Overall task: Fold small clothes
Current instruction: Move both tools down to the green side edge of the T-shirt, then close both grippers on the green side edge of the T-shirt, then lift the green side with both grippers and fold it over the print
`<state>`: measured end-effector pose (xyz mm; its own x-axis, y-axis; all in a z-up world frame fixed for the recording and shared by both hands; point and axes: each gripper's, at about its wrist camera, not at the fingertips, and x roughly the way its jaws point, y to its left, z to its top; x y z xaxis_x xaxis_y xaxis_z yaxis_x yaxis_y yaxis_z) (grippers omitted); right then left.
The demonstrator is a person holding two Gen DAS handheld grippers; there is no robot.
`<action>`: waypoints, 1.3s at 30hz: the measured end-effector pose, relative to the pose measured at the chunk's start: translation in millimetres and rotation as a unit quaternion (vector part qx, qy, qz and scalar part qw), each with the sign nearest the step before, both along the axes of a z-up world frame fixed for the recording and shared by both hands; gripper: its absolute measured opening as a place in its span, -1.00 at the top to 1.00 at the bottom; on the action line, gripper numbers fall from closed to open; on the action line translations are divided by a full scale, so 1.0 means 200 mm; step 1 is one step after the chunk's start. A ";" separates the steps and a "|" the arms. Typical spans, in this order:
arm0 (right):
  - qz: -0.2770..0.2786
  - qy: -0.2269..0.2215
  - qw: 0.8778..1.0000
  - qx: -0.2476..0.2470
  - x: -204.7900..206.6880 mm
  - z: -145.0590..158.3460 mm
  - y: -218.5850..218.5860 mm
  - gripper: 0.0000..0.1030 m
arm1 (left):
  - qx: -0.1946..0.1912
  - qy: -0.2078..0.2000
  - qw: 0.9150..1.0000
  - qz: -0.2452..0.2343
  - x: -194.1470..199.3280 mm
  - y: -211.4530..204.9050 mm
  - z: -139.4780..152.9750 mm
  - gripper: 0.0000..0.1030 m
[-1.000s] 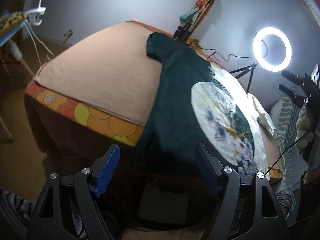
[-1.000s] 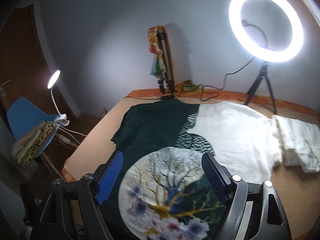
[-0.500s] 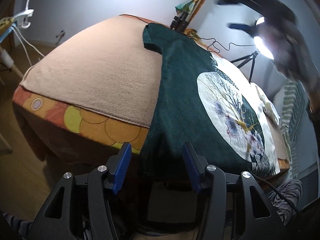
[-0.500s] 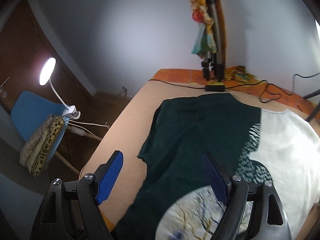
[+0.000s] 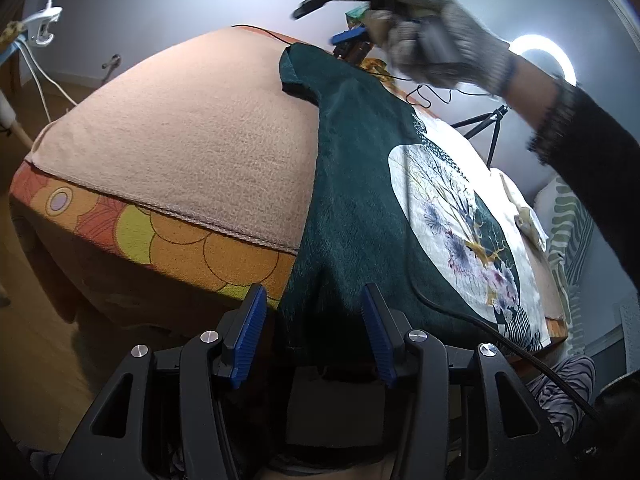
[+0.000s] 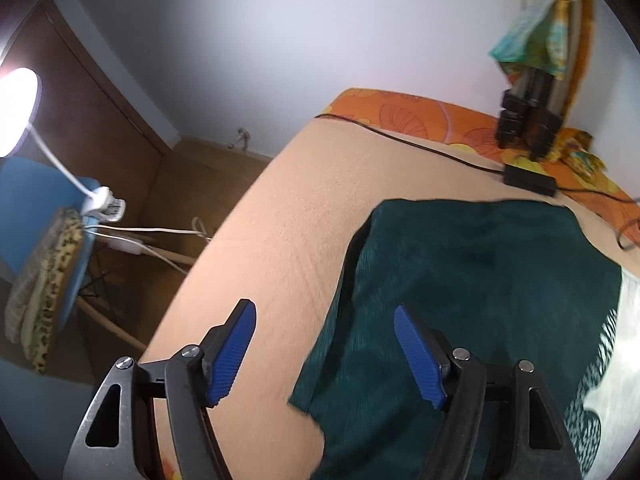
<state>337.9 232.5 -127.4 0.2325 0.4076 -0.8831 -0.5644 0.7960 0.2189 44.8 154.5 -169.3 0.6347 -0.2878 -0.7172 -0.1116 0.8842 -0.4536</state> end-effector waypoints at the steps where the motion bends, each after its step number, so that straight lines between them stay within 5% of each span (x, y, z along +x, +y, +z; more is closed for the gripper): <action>1: -0.002 0.003 1.000 -0.004 0.02 -0.02 0.02 -0.37 | -0.001 -0.001 1.000 0.000 0.00 0.00 0.00 0.10; 5: -0.008 0.011 1.000 -0.024 0.09 -0.13 0.09 -0.29 | -0.003 -0.005 1.000 -0.001 0.00 0.00 0.00 0.12; 9: -0.007 0.005 0.998 -0.066 0.13 -0.21 0.15 -0.18 | -0.011 -0.003 1.000 -0.003 0.01 0.01 -0.01 0.44; 15: -0.004 0.001 0.995 -0.101 0.16 -0.26 0.17 -0.03 | -0.018 -0.007 1.000 -0.003 0.02 0.01 -0.02 0.63; 17: -0.002 -0.011 0.993 -0.115 0.15 -0.27 0.17 0.16 | -0.036 -0.003 0.999 -0.014 0.03 0.00 -0.03 0.85; 21: 0.008 -0.034 0.990 -0.136 0.14 -0.27 0.19 0.46 | -0.038 -0.007 0.999 -0.023 0.04 -0.03 -0.04 0.92; 23: 0.005 -0.036 0.990 -0.138 0.16 -0.26 0.17 0.79 | -0.047 -0.013 0.999 -0.023 0.04 -0.03 -0.03 0.96; 25: 0.000 -0.029 0.991 -0.128 0.17 -0.25 0.16 0.94 | -0.051 -0.023 0.998 -0.024 0.04 -0.03 -0.02 0.97; 32: -0.010 -0.037 0.993 -0.107 0.18 -0.18 0.10 0.98 | -0.008 -0.030 0.999 -0.009 0.01 -0.02 0.01 0.96; 34: -0.008 -0.039 0.994 -0.102 0.17 -0.16 0.07 0.98 | -0.002 -0.021 1.000 0.008 -0.01 0.02 0.00 0.83; 36: -0.005 -0.042 0.994 -0.099 0.17 -0.14 0.05 0.99 | -0.001 -0.010 1.000 0.023 -0.03 0.06 -0.01 0.49; 39: -0.013 -0.042 0.995 -0.095 0.17 -0.11 -0.01 0.99 | -0.005 0.004 0.999 0.037 -0.05 0.10 -0.03 0.45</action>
